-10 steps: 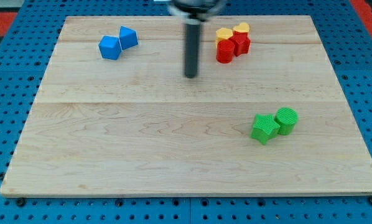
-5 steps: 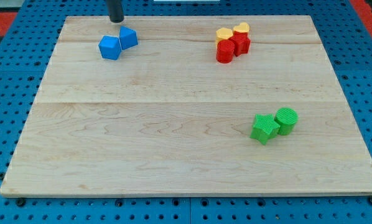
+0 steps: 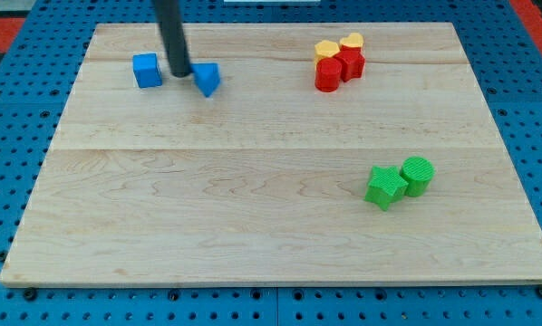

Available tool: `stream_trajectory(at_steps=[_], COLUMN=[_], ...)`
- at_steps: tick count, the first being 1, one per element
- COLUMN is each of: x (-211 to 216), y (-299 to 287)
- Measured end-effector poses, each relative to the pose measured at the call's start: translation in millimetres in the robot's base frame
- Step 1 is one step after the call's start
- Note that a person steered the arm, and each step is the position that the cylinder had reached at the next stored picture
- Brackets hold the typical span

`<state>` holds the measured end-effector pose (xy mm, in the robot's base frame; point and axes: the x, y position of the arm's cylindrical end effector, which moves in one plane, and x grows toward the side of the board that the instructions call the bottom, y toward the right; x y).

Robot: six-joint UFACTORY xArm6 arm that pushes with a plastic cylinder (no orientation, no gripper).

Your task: Move the blue triangle to the green star

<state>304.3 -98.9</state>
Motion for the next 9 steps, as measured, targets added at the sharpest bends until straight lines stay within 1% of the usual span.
stream_trajectory(at_steps=[1, 2, 3, 4, 6, 7, 8, 9], x=[19, 71, 79, 93, 120, 142, 151, 171], y=[67, 110, 100, 72, 141, 141, 133, 141])
